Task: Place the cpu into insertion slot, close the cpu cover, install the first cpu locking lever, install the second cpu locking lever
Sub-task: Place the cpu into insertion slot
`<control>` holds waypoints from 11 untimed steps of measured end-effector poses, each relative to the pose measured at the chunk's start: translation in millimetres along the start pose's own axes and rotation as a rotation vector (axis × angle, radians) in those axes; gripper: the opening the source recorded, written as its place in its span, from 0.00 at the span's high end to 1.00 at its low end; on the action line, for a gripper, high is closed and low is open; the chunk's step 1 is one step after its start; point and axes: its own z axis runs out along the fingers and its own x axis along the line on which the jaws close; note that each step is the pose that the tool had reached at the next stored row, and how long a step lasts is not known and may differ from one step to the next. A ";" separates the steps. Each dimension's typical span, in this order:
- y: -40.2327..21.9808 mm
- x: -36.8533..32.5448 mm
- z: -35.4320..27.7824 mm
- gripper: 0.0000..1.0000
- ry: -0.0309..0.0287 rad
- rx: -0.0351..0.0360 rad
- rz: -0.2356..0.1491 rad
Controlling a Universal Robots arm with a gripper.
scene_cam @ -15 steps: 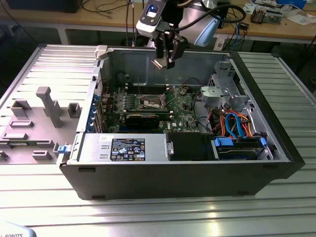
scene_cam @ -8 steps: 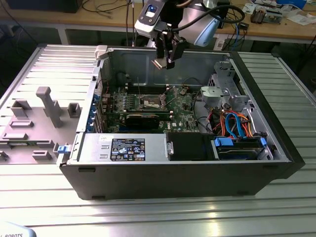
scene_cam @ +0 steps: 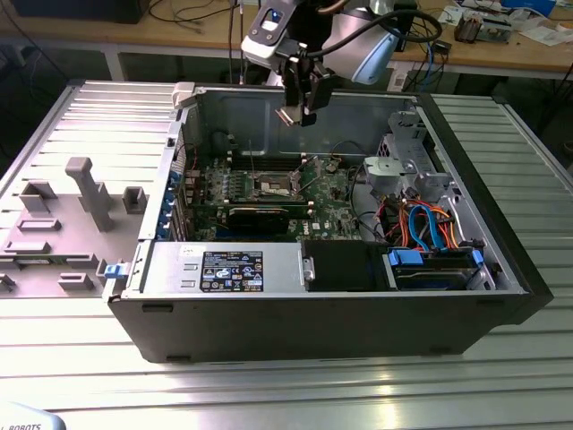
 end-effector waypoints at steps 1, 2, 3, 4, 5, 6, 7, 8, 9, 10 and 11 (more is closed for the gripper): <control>0.0 0.0 0.0 0.45 -0.0005 -0.0001 0.006; 0.0 0.0 0.1 0.45 -0.0010 -0.0002 0.011; 0.0 0.0 0.2 0.45 -0.0015 -0.0003 0.017; 0.0 0.0 0.3 0.45 -0.0019 -0.0004 0.022; 0.0 0.0 0.4 0.45 -0.0028 -0.0006 0.031; 0.0 0.0 0.5 0.45 -0.0036 -0.0008 0.039; -0.1 0.0 0.6 0.45 -0.0045 -0.0010 0.050; -0.1 0.0 0.8 0.45 -0.0055 -0.0012 0.062; -0.1 0.0 0.9 0.45 -0.0061 -0.0014 0.067; -0.1 0.0 0.9 0.45 -0.0067 -0.0015 0.075; -0.1 0.0 1.0 0.45 -0.0075 -0.0016 0.083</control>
